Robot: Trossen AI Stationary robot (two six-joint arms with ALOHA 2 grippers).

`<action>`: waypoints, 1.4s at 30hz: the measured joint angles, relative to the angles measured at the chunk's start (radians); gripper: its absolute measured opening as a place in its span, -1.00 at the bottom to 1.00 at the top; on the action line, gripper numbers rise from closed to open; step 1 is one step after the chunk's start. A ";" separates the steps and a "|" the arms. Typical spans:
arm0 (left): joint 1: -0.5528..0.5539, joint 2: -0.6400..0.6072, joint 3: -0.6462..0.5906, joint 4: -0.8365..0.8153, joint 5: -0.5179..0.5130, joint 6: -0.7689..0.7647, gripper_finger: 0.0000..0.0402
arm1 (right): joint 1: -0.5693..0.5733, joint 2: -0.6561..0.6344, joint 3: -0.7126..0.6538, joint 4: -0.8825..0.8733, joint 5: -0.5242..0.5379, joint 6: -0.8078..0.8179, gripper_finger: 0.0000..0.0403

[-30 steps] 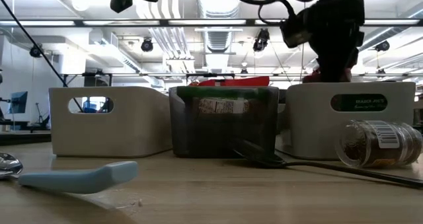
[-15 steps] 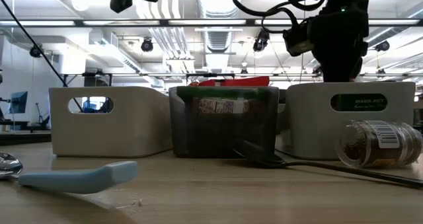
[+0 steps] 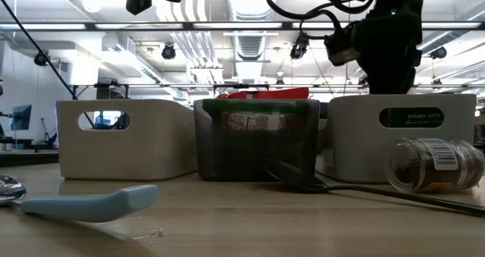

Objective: Pick & Place Food Item
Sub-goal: Put the red seasoning can into the right gray bin, then put the blue noodle pack into the black bin

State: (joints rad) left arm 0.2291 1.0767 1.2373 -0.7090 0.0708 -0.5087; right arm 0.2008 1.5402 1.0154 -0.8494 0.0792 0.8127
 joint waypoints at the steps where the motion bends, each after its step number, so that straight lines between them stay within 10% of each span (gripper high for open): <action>1: 0.000 0.000 0.000 0.000 0.000 0.000 0.06 | 0.000 0.000 0.000 0.000 0.000 0.000 0.43; 30: 0.000 0.000 0.000 -0.051 0.000 0.002 0.06 | 0.018 0.000 0.008 0.103 -0.074 -0.003 0.64; 42: 0.000 0.000 0.000 -0.053 0.003 0.002 0.06 | 0.018 -0.002 0.100 -0.032 -0.018 -0.011 0.06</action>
State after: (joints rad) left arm 0.2291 1.0767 1.2373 -0.7624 0.0738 -0.5064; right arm 0.2184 1.5379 1.1153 -0.8811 0.0613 0.8017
